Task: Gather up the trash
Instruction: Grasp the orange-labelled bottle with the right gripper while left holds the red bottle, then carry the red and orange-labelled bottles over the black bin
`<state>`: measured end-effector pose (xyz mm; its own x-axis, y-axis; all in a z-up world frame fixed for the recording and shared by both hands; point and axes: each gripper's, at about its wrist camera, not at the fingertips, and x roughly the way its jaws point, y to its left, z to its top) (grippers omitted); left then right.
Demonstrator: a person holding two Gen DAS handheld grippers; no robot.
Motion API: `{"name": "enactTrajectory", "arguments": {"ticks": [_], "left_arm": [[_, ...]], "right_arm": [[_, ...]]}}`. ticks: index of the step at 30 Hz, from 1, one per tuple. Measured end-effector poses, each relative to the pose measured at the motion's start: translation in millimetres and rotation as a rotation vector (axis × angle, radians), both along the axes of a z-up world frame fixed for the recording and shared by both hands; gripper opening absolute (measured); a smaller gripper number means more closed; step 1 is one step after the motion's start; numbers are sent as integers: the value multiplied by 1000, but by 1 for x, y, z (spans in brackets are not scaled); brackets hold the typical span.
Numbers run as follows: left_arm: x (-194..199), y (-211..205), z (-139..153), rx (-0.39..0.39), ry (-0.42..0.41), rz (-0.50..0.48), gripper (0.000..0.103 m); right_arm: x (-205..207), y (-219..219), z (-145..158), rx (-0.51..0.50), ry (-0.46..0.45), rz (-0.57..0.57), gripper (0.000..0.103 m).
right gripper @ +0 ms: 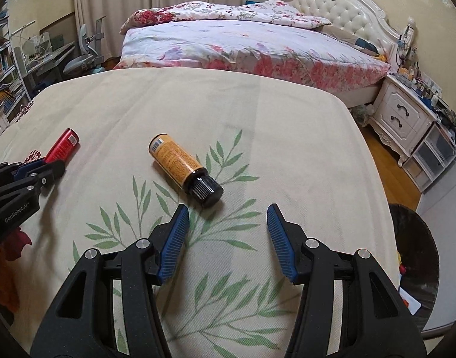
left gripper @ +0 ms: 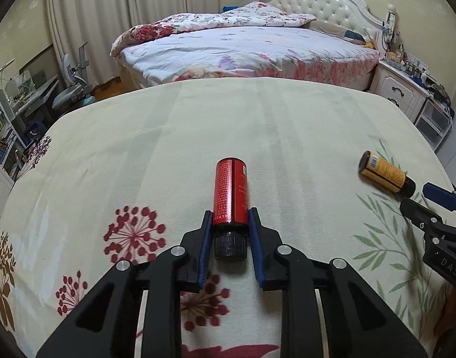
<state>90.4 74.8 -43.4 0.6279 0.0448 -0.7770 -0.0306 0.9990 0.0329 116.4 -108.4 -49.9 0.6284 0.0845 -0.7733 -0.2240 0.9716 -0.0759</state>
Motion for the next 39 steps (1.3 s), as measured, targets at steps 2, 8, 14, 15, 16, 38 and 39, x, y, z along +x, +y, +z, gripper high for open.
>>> {"name": "enactTrajectory", "arguments": {"ticks": [2,8,14,15,16,38,39], "left_arm": [[-1,13,0,-3,-2,21,25],[-4,41,1,-24,-7,70,25],[-5,46,1,-40,-11,76,25],[-5,47,0,-41,-10,76,25],[-5,47,1,-42,-10,75,25],[-5,45,2,-44,-12,70,25],[-5,45,2,-43,-12,70,25]], "right_arm": [[4,7,0,-4,-1,9,53],[19,25,0,-29,-8,32,53],[31,40,1,-46,-8,55,51],[30,40,1,-44,-6,56,50],[30,40,1,-35,-2,59,46],[13,48,0,13,11,39,41],[13,48,0,12,13,39,41]]}}
